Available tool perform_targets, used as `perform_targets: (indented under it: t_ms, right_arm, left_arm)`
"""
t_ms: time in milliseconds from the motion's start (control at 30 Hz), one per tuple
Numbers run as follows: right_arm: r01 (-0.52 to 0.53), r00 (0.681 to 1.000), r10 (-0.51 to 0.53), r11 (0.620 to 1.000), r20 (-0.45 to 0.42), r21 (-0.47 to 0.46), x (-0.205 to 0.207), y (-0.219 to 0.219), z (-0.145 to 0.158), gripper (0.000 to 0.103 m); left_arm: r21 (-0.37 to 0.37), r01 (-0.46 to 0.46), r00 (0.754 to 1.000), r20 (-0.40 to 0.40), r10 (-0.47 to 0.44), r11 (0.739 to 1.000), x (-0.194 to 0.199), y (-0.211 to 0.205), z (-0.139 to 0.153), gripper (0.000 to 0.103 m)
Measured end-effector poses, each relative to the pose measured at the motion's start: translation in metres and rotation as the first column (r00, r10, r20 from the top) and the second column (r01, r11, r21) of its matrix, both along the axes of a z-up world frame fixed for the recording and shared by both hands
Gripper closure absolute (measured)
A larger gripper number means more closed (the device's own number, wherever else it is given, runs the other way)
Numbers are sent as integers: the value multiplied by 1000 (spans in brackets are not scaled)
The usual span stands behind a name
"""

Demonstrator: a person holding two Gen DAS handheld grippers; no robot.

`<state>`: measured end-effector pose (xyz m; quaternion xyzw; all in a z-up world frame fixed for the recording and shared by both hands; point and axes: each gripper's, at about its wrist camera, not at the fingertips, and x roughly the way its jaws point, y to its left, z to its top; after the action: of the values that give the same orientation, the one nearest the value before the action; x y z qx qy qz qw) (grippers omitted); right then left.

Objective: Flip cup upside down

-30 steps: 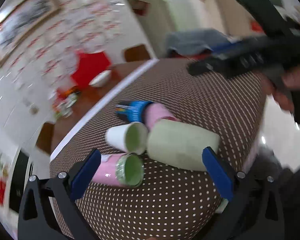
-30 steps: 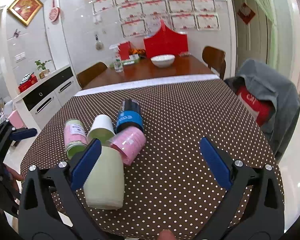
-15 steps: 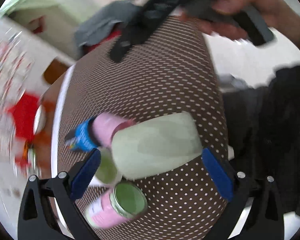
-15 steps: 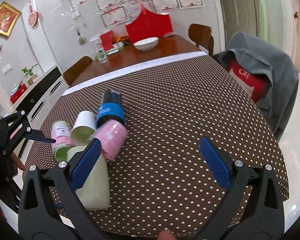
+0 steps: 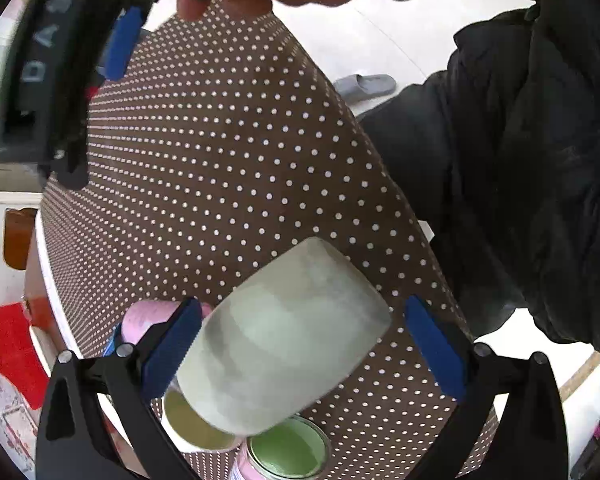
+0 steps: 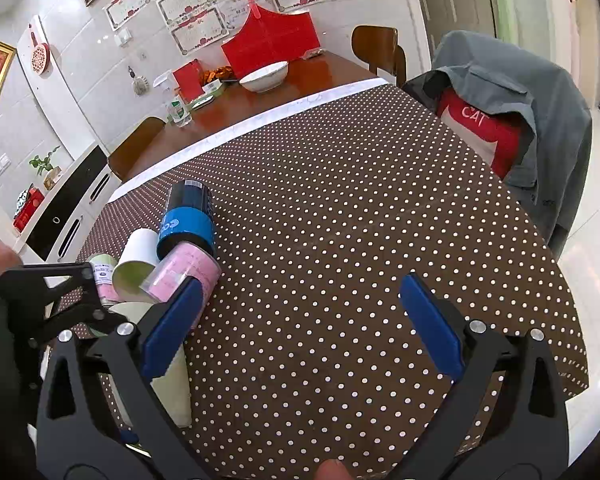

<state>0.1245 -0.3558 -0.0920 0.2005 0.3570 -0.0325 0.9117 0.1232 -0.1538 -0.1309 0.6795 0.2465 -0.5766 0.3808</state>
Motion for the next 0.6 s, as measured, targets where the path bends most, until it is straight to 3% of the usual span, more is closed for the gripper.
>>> perform_targets:
  t_ms: [233,267,600]
  right_arm:
    - [7,1000,-7,1000,-18,10,4,-5,-8,6]
    - [9,1000,-9,1000,-19,11,4,-5,-8,6]
    - [31,999,-31,999,-11,18,0,-13,-6,6]
  left_arm:
    - [41,10,999,-31,-8,999,7,-2,-22,7]
    - [34,12,1000,-22,-11,999,7,-2,-25,13]
    - [-65,-55,997,-51,52,996,11,3,-17,30]
